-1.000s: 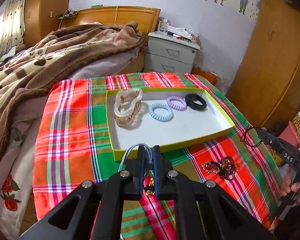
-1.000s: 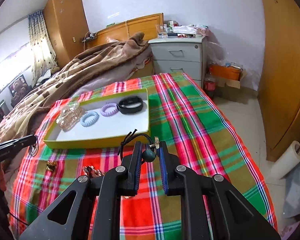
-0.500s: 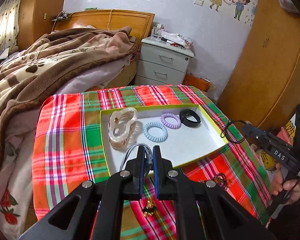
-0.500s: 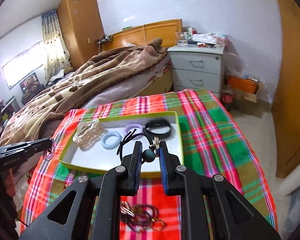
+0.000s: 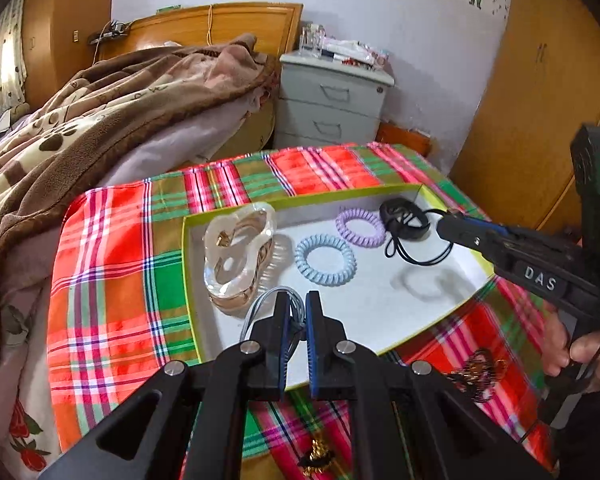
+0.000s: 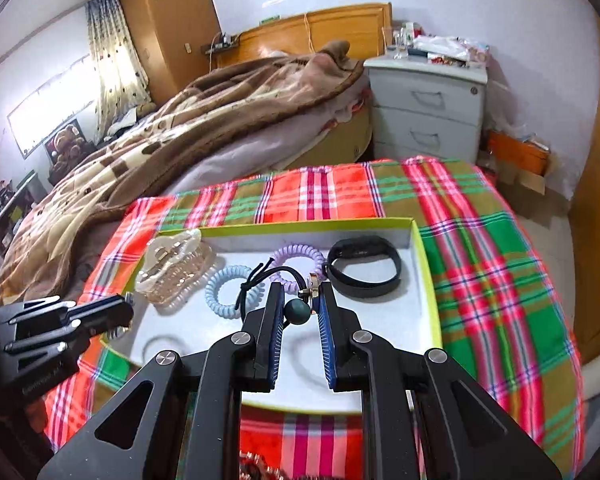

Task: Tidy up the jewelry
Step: 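Carry the black cord bracelet and grey cable over the yellow box with both grippers, then open both grippers to drop the cable and cord bracelet into the box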

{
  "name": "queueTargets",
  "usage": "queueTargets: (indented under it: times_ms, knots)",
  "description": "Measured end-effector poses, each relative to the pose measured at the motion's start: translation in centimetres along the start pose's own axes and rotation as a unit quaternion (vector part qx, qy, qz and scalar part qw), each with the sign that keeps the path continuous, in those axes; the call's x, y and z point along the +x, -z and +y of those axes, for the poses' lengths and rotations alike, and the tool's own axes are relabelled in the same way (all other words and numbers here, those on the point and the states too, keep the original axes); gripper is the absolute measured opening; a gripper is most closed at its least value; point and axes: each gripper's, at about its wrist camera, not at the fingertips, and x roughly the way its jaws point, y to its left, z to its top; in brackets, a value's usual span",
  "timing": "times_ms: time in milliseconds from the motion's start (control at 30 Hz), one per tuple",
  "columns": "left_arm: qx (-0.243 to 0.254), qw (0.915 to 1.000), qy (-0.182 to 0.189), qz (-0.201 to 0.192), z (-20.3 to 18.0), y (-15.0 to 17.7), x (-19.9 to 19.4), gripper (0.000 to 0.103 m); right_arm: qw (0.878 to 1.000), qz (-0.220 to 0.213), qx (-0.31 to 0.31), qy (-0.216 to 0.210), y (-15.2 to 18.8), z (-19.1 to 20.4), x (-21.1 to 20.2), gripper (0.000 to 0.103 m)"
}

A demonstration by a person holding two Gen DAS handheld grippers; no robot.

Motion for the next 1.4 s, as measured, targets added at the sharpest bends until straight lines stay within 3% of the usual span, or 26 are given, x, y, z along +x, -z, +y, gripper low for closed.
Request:
queueTargets:
  times_ms: [333,933,1100,1200,1400]
  knots:
    - [0.011,0.9994,-0.015,0.029,-0.6,0.5,3.0,0.008,0.999,0.044,-0.007,0.01,0.0,-0.7,3.6,0.017]
    - [0.006,0.9986,-0.023,0.047,-0.6,0.6,4.5,0.009,0.997,0.061,-0.04,0.034,-0.1,0.0,5.6,0.018]
    - [0.005,0.9984,-0.021,0.052,-0.6,0.5,4.8,0.013,0.997,0.062,-0.04,0.036,0.0,0.2,5.6,0.018]
    - [0.006,0.9986,-0.015,0.05,-0.8,0.5,4.7,0.023,0.997,0.06,-0.039,0.037,0.0,0.2,5.5,0.018]
    - [0.003,0.9989,-0.011,0.044,-0.8,0.5,4.5,0.028,0.997,0.057,-0.032,0.033,-0.2,-0.2,5.3,0.019]
